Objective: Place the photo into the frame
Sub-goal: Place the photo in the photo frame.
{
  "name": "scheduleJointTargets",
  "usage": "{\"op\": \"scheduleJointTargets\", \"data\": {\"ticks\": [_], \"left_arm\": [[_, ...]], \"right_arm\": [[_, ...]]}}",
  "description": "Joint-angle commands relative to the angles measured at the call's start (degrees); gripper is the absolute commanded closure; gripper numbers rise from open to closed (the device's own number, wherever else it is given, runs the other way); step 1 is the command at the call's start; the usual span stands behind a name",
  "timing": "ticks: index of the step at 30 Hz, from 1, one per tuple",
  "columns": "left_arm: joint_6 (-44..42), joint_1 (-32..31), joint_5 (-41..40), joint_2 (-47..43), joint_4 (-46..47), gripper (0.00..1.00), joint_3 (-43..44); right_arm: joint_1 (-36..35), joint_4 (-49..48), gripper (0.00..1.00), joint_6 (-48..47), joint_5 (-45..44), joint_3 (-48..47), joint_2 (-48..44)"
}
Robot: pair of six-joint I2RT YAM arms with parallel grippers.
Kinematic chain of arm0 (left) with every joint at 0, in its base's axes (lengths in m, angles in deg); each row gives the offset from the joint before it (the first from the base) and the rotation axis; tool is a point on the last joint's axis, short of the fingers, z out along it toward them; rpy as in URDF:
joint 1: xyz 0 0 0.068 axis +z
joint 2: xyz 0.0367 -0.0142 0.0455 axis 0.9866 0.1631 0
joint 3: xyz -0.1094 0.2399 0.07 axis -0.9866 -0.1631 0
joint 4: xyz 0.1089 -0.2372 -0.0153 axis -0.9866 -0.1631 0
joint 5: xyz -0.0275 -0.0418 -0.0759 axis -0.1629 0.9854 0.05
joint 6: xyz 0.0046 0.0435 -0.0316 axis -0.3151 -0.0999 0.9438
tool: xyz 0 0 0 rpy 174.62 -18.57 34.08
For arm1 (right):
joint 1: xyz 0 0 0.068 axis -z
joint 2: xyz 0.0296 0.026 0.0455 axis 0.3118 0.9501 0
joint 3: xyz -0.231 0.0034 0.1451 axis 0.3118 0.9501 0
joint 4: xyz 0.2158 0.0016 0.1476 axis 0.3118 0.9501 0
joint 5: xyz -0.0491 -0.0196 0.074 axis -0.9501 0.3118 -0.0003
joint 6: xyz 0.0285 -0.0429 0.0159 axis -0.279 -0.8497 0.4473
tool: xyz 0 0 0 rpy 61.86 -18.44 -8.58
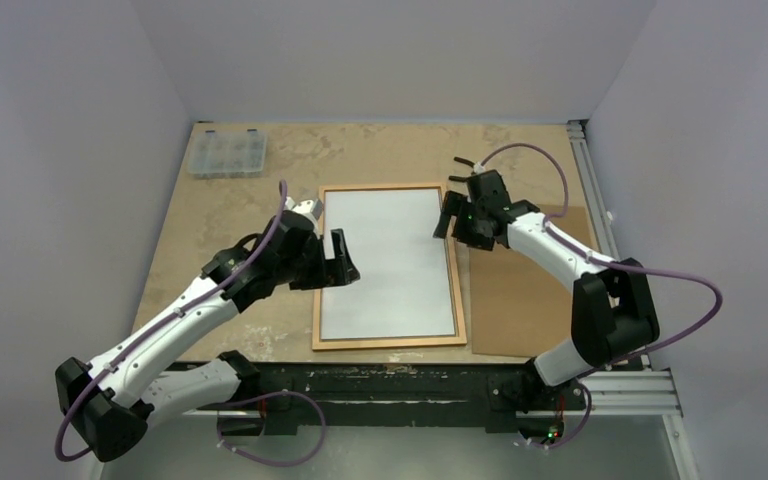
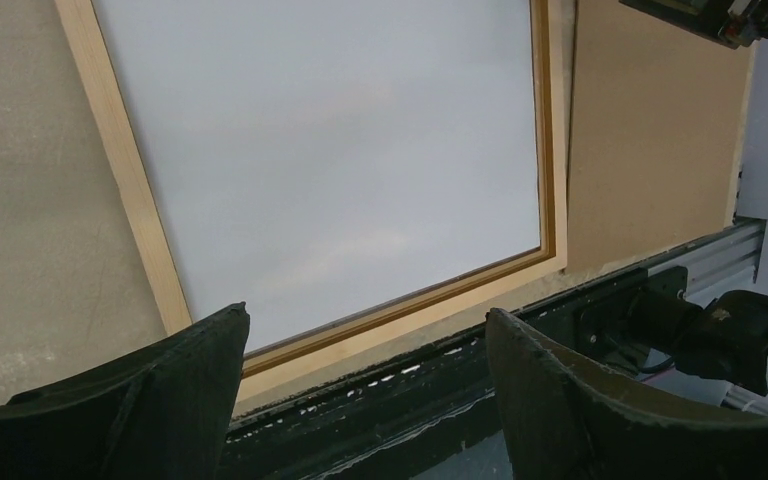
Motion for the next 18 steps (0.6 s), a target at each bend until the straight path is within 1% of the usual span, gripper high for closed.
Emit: {"op": "scheduleJointTargets", "data": {"ticks": [1, 3, 7, 9, 10, 16, 18], "left_arm": [[1.33, 0.11, 2.86, 0.06, 3.90, 0.14, -2.83], [1.70, 0.17, 3.65, 0.10, 4.83, 0.14, -4.06], [1.75, 0.15, 4.64, 0.62, 4.79, 0.15, -5.21], [1.80, 0.09, 4.73, 0.82, 5.09, 0.15, -5.82], [1.85, 0.09, 4.90, 0.84, 5.39, 0.15, -6.24], [2.39, 0.09, 5.15, 0.54, 5.99, 0.15, -8.26], [2.64, 0.09, 5.45, 0.38, 6.39, 0.15, -8.86]], "right_arm": [[3.37, 0.78, 0.22, -3.76, -0.69, 5.70, -2.56], [4.81, -0.56, 0.27, -5.10, 1.50, 8.56, -3.30], [5.10, -3.27, 0.33, -7.39, 6.52, 12.76, -5.09], [5.08, -5.19, 0.40, -7.44, 8.47, 14.47, -5.16], [5.08, -5.79, 0.42, -7.20, 8.62, 15.10, -4.83], [5.09, -8.64, 0.62, -5.84, 10.98, 16.13, -0.66], [5.04, -9.37, 0.65, -5.41, 11.48, 16.33, -0.02]]}}
